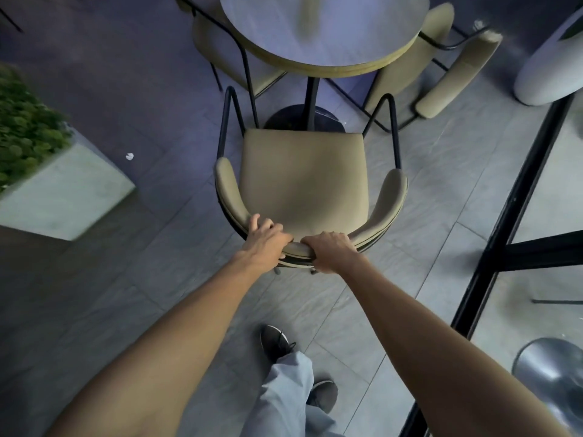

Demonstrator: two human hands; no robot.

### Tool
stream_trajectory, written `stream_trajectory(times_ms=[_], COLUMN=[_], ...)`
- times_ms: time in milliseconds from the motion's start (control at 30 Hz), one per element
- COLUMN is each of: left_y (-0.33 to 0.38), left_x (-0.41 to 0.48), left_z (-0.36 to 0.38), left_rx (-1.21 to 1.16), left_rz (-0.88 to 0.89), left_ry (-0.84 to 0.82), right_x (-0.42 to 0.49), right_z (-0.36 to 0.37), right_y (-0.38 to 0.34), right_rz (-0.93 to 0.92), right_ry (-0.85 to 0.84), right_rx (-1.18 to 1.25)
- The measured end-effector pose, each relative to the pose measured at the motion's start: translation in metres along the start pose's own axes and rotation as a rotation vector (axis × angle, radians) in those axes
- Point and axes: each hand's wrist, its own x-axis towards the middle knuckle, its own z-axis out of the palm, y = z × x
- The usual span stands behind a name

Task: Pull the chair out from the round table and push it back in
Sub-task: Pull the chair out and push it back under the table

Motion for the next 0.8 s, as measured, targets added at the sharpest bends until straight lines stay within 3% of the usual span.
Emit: stream_trajectory(times_ms=[200, 800], left_y=[-0.012, -0.027], left_x=[0.006, 0.056], left_z=[0.0, -0.03], left_rx=[-0.034, 0.009], left_rz=[0.057, 0.01], left_ry=[0.031, 0.022], right_x=[0.007, 0.038], right_z=[-0.002, -0.035], right_y=[-0.002, 0.017], right_rz=[0.018, 0.02], right_ry=[-0.015, 0.024], right_rx=[0.012, 0.034])
